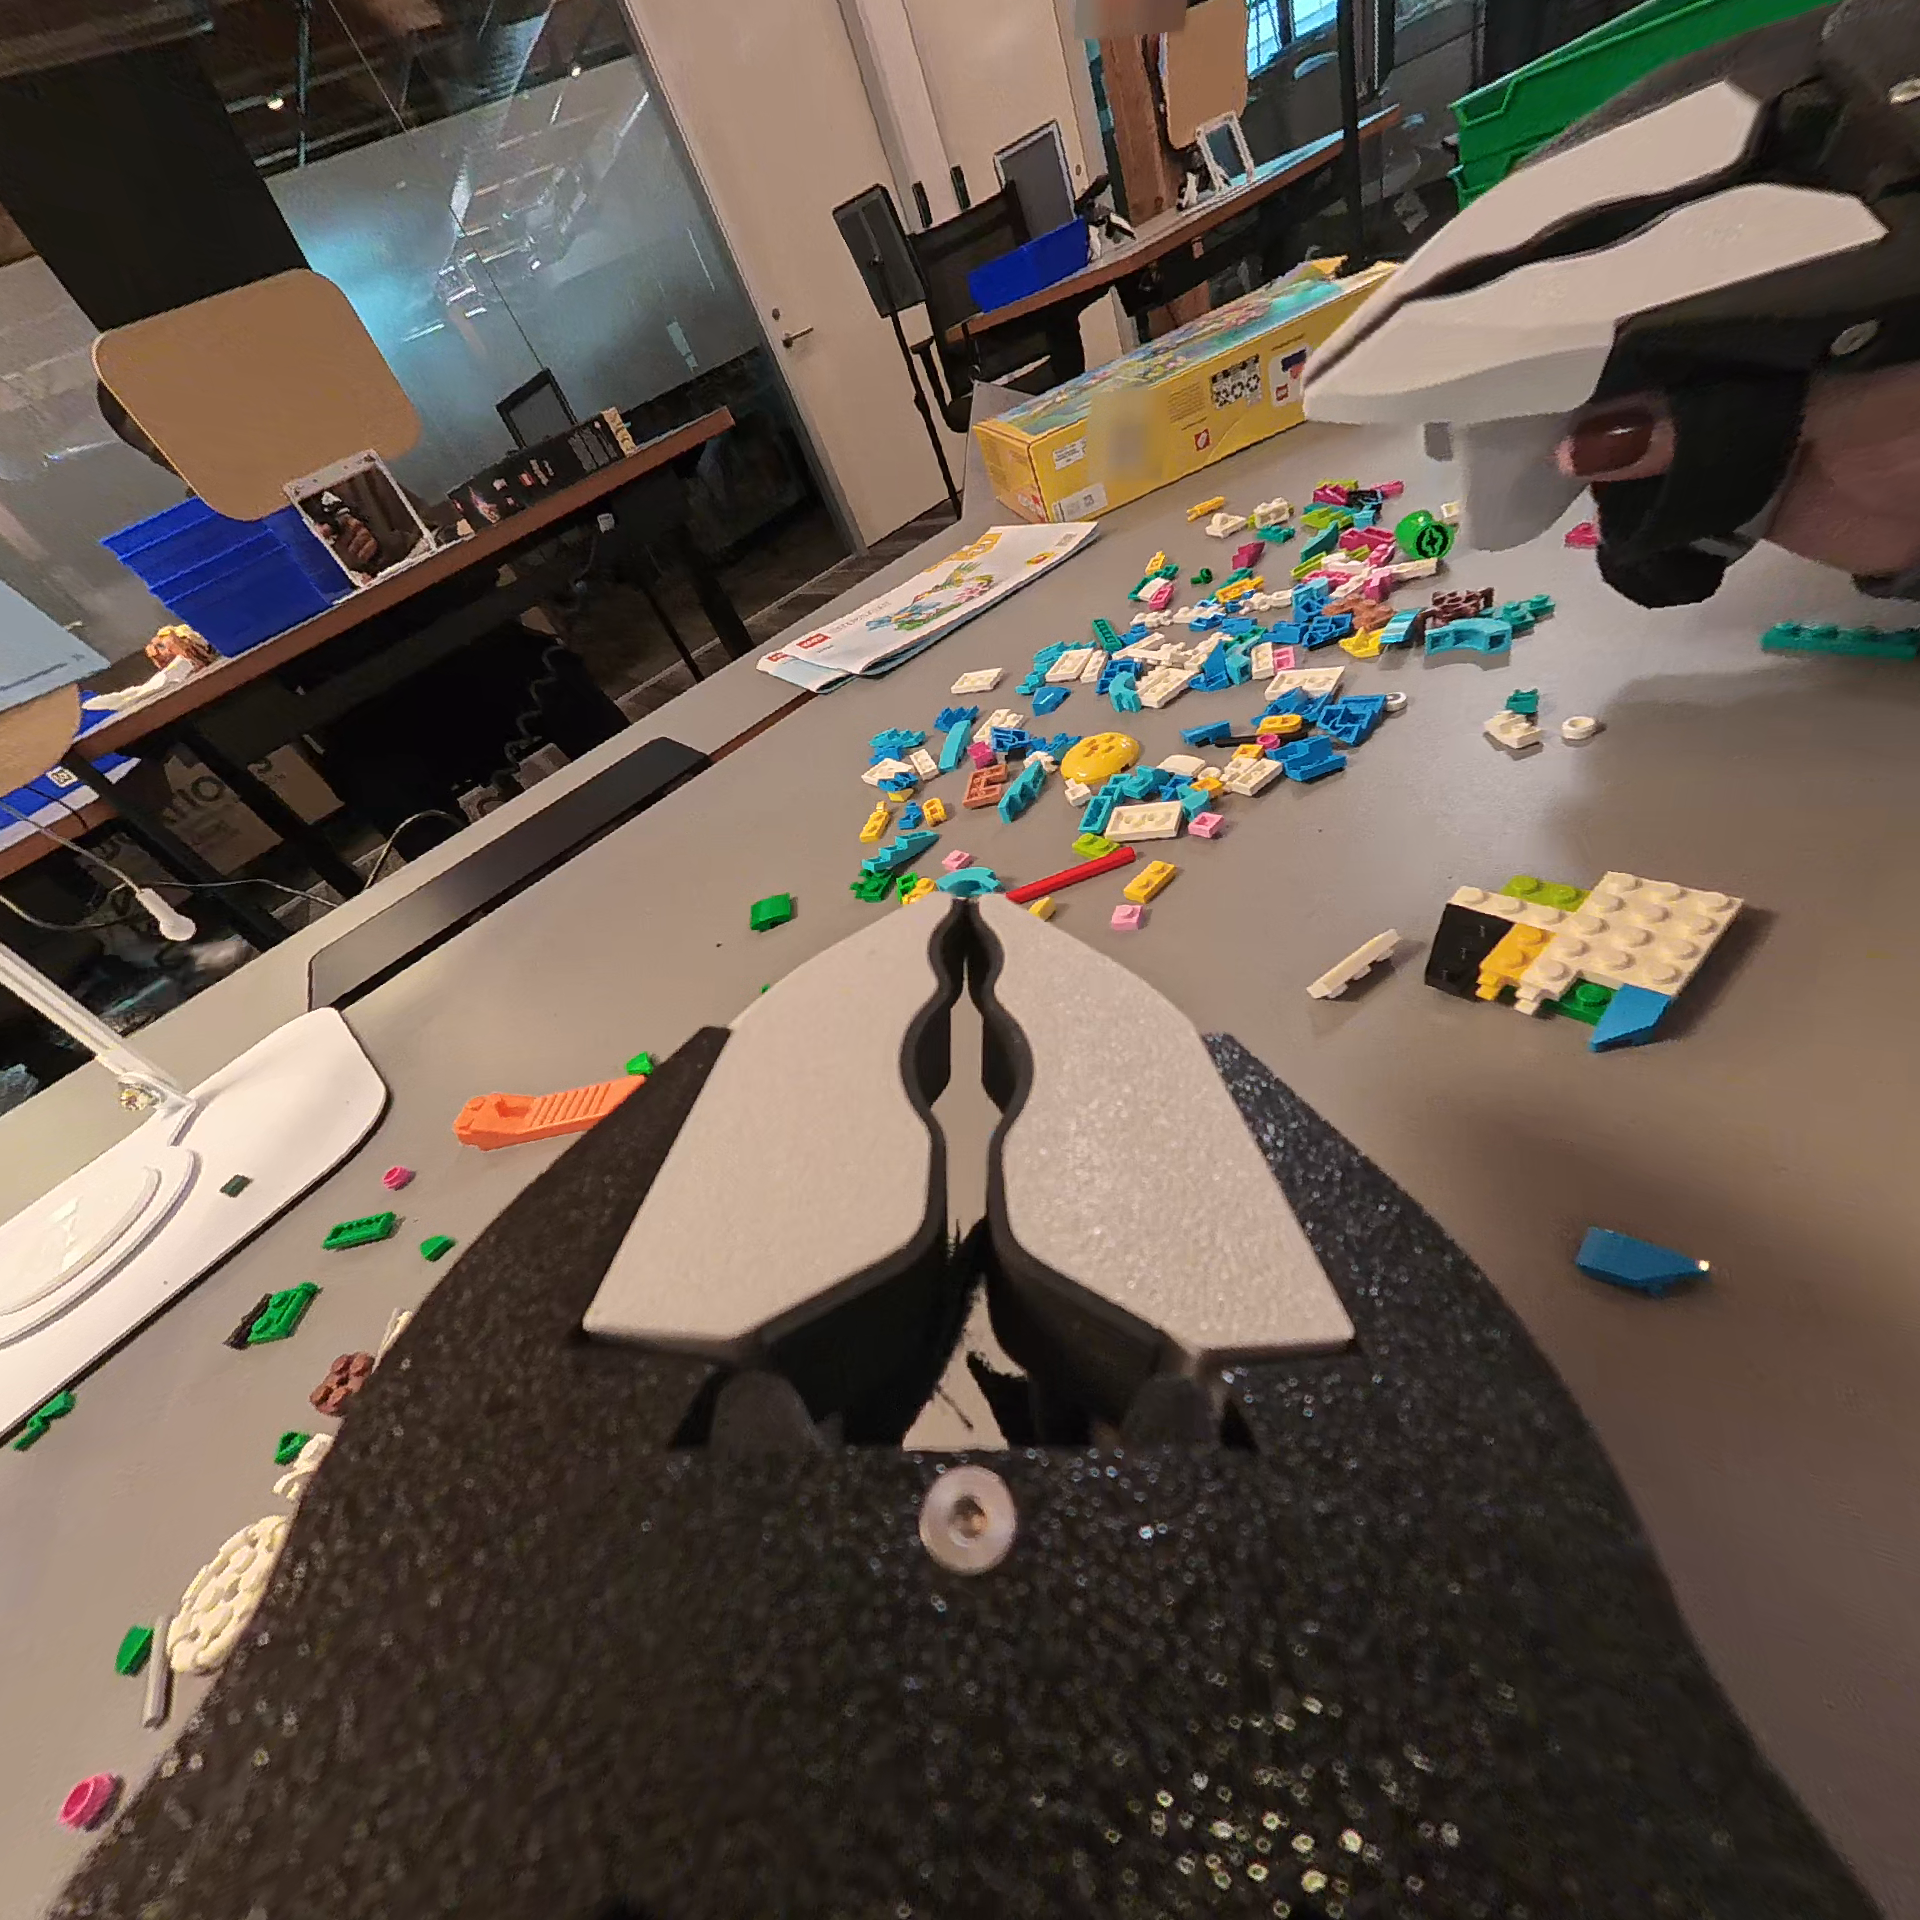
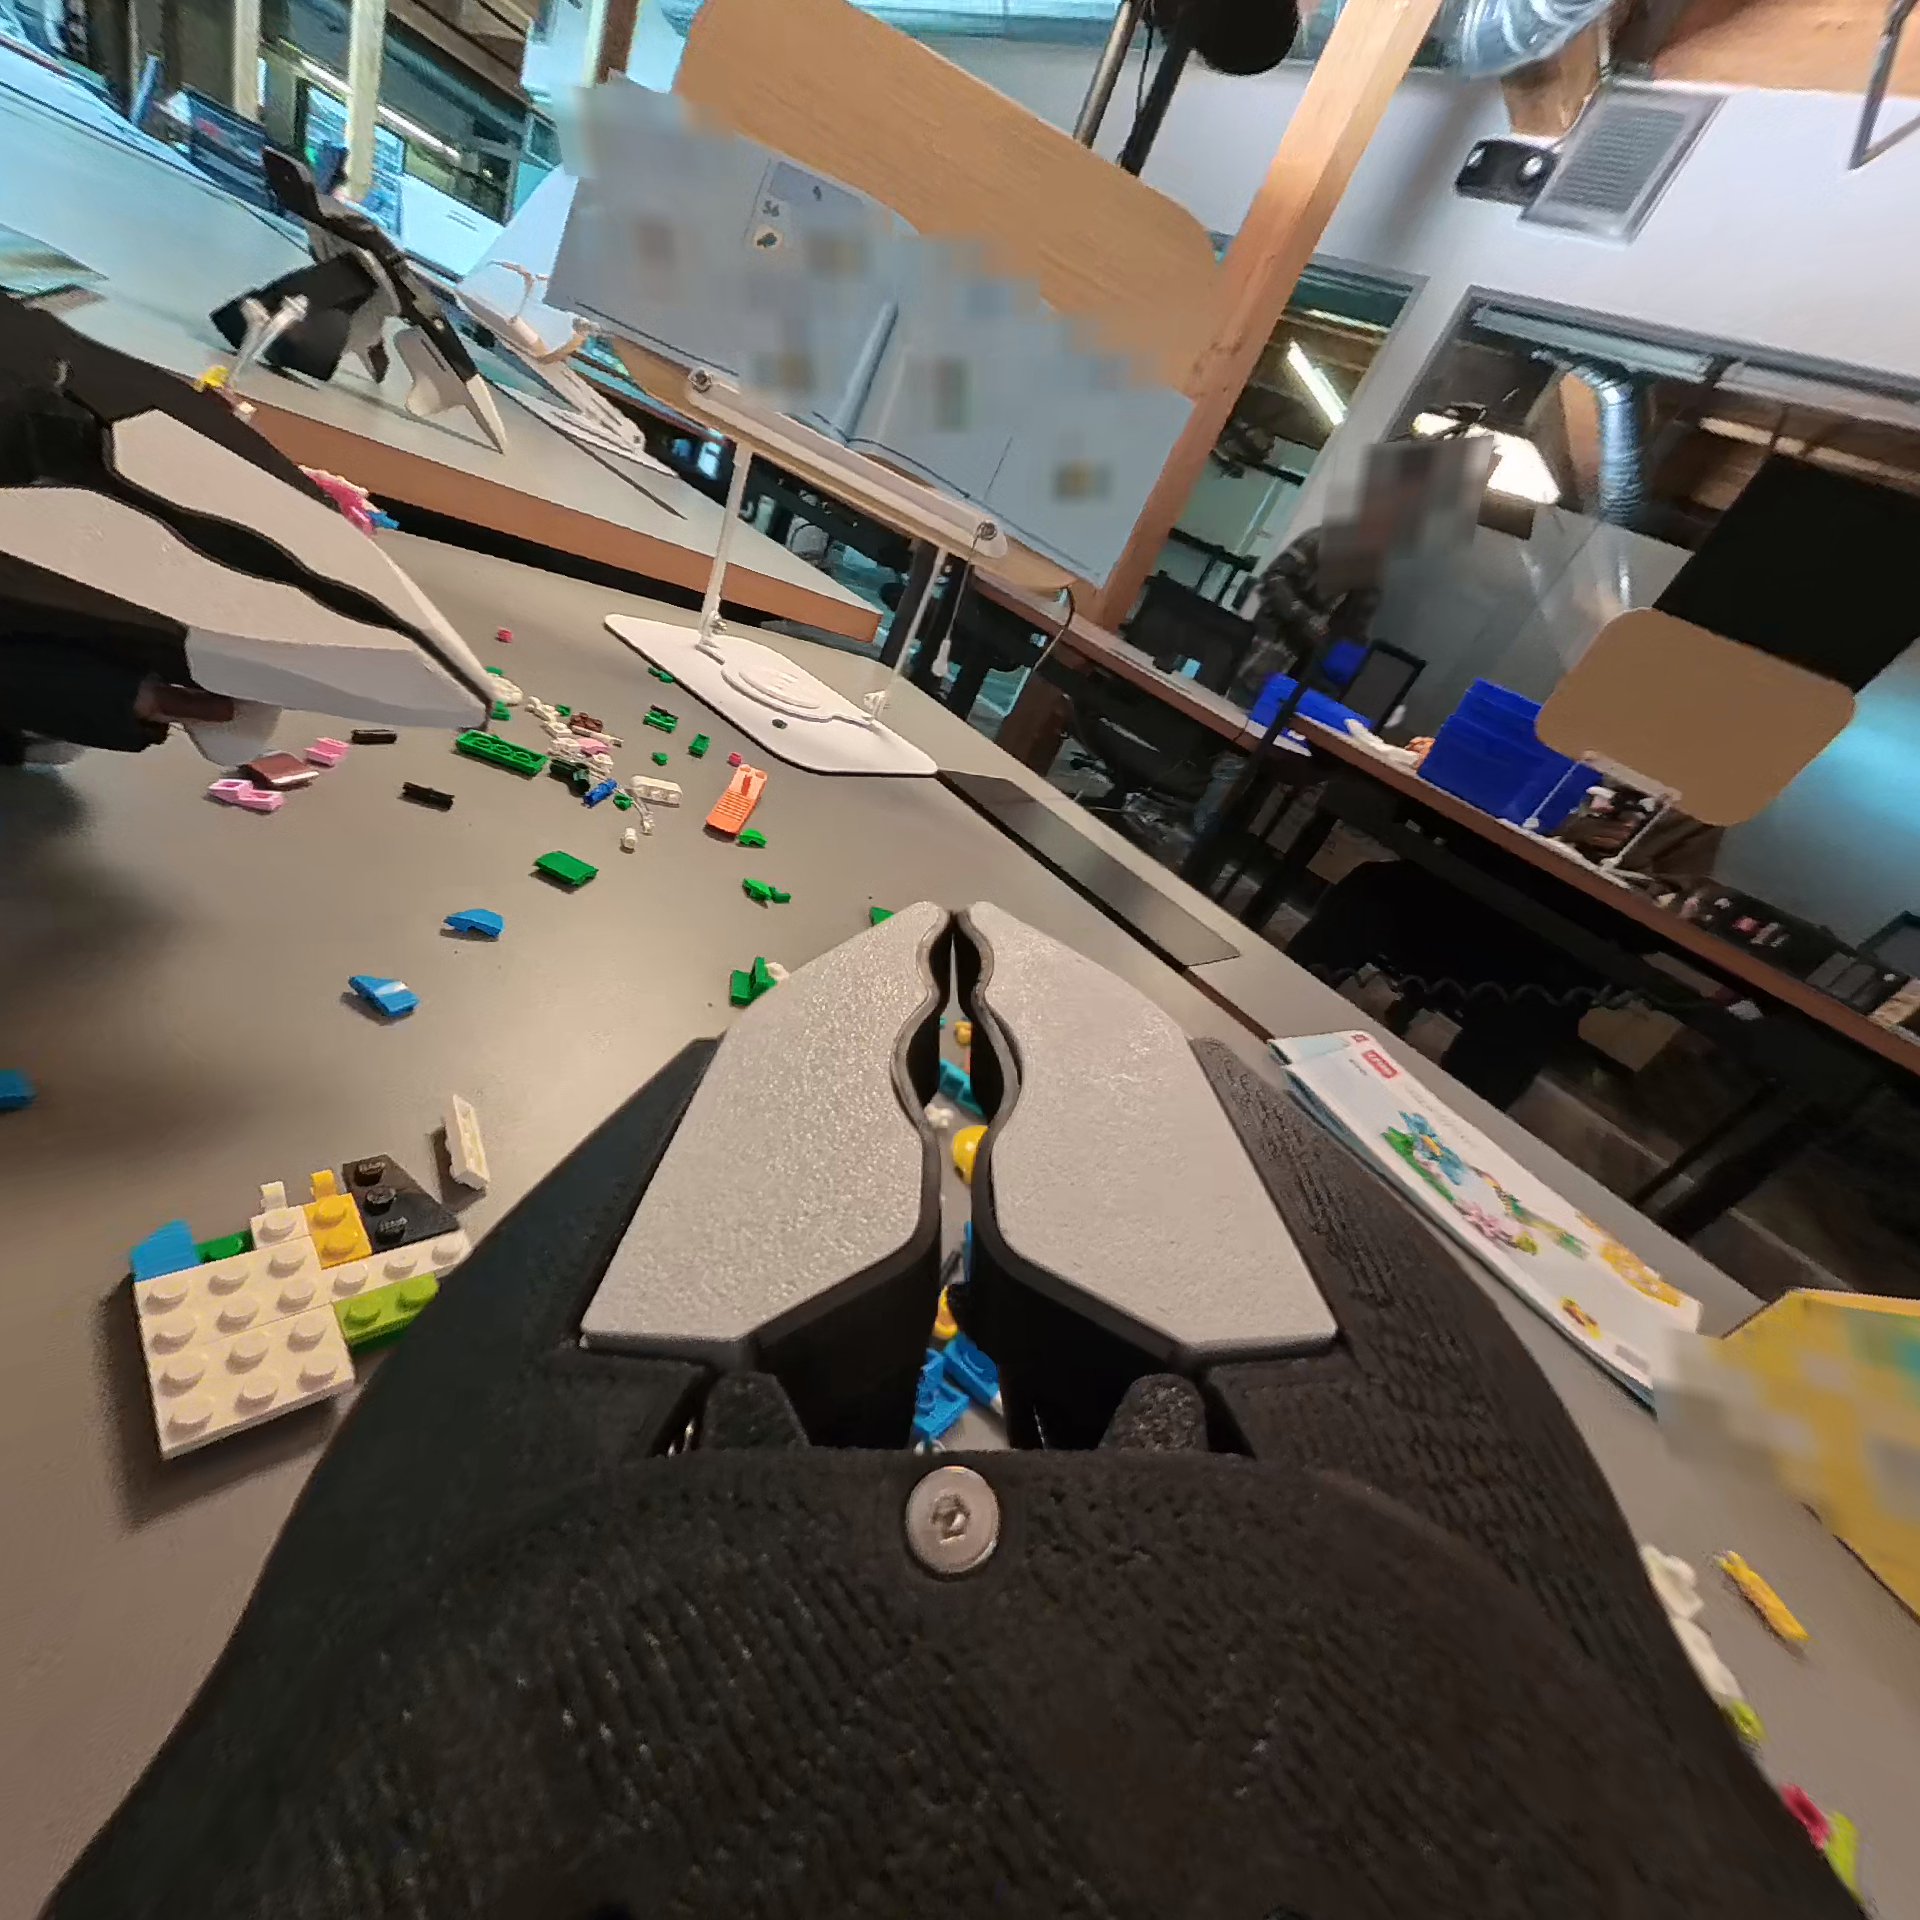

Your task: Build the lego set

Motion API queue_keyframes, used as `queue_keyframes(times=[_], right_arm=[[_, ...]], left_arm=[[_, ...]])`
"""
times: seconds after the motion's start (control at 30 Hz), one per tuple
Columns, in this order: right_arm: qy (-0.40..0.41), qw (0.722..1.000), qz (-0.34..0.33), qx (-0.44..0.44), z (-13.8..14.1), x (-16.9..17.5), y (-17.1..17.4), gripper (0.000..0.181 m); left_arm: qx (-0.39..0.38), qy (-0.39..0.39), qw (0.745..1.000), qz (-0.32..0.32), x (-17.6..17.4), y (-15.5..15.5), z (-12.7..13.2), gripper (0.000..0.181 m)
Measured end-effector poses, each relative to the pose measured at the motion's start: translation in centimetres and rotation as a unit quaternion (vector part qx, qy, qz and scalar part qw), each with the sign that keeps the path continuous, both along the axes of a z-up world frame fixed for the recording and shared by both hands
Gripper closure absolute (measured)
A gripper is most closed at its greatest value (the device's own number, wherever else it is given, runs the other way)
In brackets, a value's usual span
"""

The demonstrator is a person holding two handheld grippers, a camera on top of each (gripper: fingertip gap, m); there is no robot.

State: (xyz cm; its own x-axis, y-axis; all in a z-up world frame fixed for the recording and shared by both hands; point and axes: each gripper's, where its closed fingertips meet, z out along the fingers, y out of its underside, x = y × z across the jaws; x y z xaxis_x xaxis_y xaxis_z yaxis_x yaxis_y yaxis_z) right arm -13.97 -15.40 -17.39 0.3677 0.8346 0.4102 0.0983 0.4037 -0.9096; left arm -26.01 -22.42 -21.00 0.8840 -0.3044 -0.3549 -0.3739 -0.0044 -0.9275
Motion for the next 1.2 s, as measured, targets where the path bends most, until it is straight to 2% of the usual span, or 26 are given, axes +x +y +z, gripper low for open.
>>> queue_keyframes(times=[0.2,0.27,0.4,0.47,0.57,0.8,0.93,1.07,1.2], right_arm=[[-0.03,0.997,0.05,-0.051,-1.3,-0.5,-0.3,0.178],[-0.061,0.991,0.092,-0.074,-2.1,-0.9,-1.3,0.169],[-0.174,0.939,0.231,-0.185,-5.4,-1.4,-5.3,0.142],[-0.221,0.916,0.259,-0.212,-6.8,-1.2,-6.6,0.124],[-0.277,0.896,0.275,-0.212,-8.4,-1.1,-8.0,0.11],[-0.361,0.873,0.265,-0.194,-10.8,-0.8,-9.3,0.108],[-0.383,0.866,0.237,-0.218,-11.6,-0.9,-9.0,0.109],[-0.38,0.868,0.231,-0.222,-11.5,-0.9,-8.7,0.115],[-0.382,0.866,0.238,-0.217,-11.5,-0.8,-8.8,0.133]], left_arm=[[0.002,-0.002,1.0,0.001,0.0,0.0,0.1,0.181],[0.003,-0.003,1.0,0.0,0.0,0.0,0.1,0.181],[0.001,-0.004,1.0,-0.001,0.0,0.0,0.1,0.181],[0.001,-0.003,1.0,-0.002,0.0,0.0,0.1,0.181],[0.0,-0.004,1.0,-0.003,0.0,0.0,0.0,0.181],[-0.001,-0.004,1.0,-0.004,0.1,0.0,0.0,0.181],[-0.002,-0.004,1.0,-0.005,0.1,0.0,0.0,0.181],[-0.002,-0.006,1.0,-0.01,0.3,0.0,0.0,0.181],[0.0,-0.012,1.0,-0.02,0.6,-0.2,0.2,0.181]])
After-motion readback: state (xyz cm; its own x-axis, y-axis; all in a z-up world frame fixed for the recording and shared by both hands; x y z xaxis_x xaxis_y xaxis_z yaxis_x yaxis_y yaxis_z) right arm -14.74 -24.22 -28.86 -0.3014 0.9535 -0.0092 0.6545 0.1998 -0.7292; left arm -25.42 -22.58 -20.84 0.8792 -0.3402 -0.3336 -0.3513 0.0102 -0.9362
